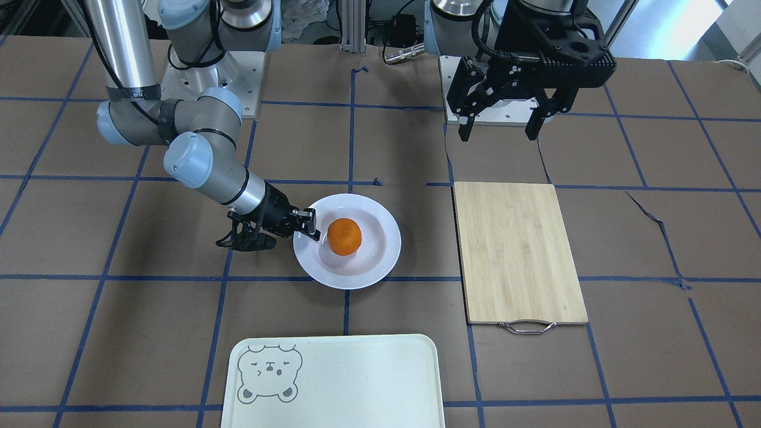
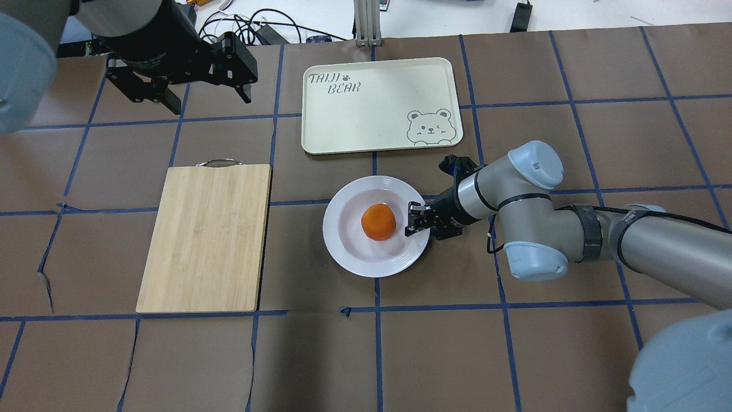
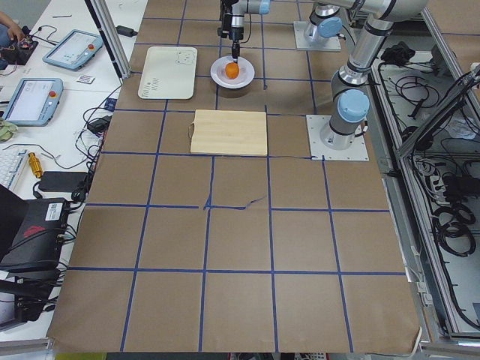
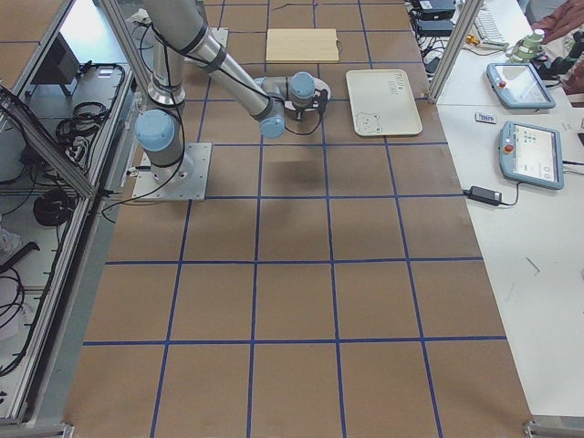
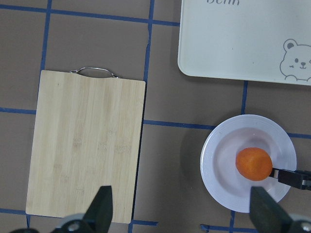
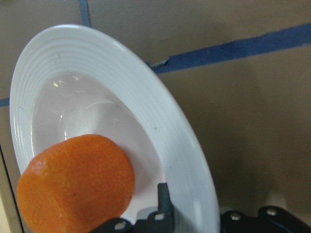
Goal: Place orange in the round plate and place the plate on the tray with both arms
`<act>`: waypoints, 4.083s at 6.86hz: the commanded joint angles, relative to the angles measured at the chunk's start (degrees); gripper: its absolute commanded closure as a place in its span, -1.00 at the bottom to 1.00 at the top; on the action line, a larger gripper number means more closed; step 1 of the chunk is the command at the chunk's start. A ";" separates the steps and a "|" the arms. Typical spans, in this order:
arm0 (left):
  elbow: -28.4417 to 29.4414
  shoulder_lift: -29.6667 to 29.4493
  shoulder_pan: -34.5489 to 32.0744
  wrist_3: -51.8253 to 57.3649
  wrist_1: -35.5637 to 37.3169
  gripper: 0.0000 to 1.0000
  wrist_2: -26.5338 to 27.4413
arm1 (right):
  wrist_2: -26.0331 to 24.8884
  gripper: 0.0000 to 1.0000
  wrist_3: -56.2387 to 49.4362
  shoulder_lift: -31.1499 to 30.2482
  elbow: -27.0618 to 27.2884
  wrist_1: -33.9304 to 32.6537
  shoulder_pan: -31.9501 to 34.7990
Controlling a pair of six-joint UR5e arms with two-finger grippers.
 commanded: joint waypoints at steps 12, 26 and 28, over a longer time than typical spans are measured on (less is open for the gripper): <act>-0.21 0.04 0.00 -0.04 -0.18 -1.00 0.27 | 1.38 0.62 15.76 28.48 -53.85 18.76 -0.35; -0.47 0.13 -0.09 0.23 0.00 -1.00 0.35 | -31.95 -1.00 -16.58 -1.88 -58.00 56.01 -2.11; -0.82 0.21 -0.17 0.40 0.09 -1.00 0.44 | -32.21 -1.00 -22.37 -10.16 -51.86 55.68 -2.46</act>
